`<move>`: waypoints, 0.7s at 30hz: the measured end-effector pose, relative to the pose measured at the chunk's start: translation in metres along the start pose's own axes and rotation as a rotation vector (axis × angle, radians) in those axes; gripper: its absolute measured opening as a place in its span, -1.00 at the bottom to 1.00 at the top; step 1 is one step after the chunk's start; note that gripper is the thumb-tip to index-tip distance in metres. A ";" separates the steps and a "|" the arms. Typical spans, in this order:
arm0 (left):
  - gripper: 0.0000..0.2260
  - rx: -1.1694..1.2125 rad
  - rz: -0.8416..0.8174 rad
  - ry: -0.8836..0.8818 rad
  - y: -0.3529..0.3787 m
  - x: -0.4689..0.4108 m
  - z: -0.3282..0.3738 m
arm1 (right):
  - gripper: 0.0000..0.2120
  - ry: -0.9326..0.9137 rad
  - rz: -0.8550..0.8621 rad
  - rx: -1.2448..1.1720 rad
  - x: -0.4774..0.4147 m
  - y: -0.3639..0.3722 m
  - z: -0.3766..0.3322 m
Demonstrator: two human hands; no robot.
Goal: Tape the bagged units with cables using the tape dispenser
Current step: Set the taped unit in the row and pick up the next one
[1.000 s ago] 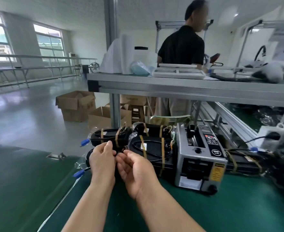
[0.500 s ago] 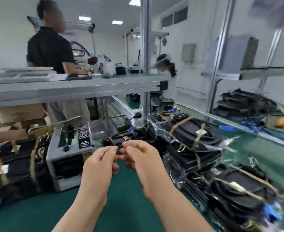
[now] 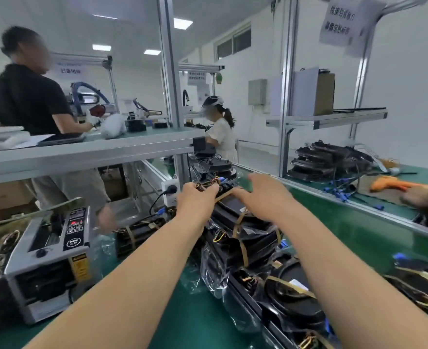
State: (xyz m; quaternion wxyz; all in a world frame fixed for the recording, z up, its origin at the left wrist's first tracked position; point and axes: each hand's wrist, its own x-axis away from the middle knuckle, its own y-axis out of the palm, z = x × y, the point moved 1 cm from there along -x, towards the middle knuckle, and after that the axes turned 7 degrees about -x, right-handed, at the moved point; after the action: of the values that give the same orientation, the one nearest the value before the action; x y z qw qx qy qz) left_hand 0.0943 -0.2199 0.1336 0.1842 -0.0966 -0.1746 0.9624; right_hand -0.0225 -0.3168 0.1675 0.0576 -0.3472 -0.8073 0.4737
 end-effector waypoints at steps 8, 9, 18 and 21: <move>-0.13 -0.100 -0.211 -0.290 0.003 -0.027 0.006 | -0.03 -0.158 -0.104 0.163 0.023 0.053 0.030; -0.12 -0.099 -0.257 -0.295 0.004 -0.028 0.003 | -0.02 -0.175 -0.095 0.193 0.024 0.056 0.033; -0.67 0.003 -0.074 0.041 -0.006 -0.018 -0.017 | -0.21 -0.300 -0.039 0.165 0.037 0.052 0.047; -0.58 0.169 -0.063 0.033 -0.031 -0.002 -0.020 | -0.25 -0.433 0.037 0.204 0.048 0.045 0.036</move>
State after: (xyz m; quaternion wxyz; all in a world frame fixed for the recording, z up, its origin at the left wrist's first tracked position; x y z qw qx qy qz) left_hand 0.1107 -0.1879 0.1271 0.2246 -0.0911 -0.0929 0.9657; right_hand -0.0510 -0.2997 0.1008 -0.0909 -0.2447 -0.7422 0.6172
